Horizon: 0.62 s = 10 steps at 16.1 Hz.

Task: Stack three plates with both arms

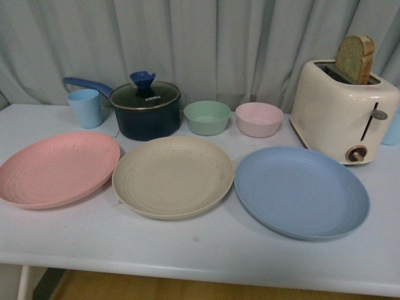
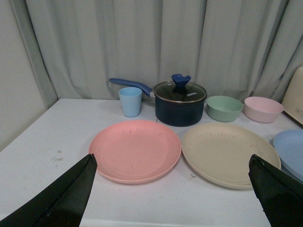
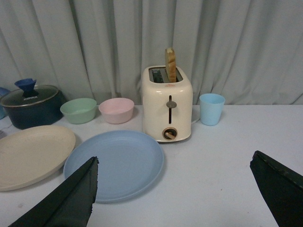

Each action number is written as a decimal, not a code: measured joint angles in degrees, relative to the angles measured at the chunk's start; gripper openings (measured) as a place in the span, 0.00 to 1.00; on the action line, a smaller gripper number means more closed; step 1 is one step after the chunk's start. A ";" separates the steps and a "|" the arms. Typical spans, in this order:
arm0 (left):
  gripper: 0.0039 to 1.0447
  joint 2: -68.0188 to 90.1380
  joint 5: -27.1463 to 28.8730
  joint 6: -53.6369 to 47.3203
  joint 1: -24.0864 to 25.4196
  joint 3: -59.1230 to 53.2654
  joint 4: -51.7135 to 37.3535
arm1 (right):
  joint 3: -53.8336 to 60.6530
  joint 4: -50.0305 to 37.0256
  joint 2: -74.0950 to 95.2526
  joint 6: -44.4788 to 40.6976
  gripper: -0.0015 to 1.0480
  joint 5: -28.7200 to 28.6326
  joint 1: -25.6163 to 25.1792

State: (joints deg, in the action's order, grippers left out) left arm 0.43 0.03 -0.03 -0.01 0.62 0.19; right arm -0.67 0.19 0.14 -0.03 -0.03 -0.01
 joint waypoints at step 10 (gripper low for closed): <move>0.94 0.00 0.00 0.00 0.00 0.00 0.00 | 0.00 0.00 0.00 0.00 0.94 0.00 0.00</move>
State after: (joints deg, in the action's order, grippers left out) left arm 0.43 0.03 -0.03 -0.01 0.62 0.19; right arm -0.67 0.19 0.14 -0.03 -0.03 -0.01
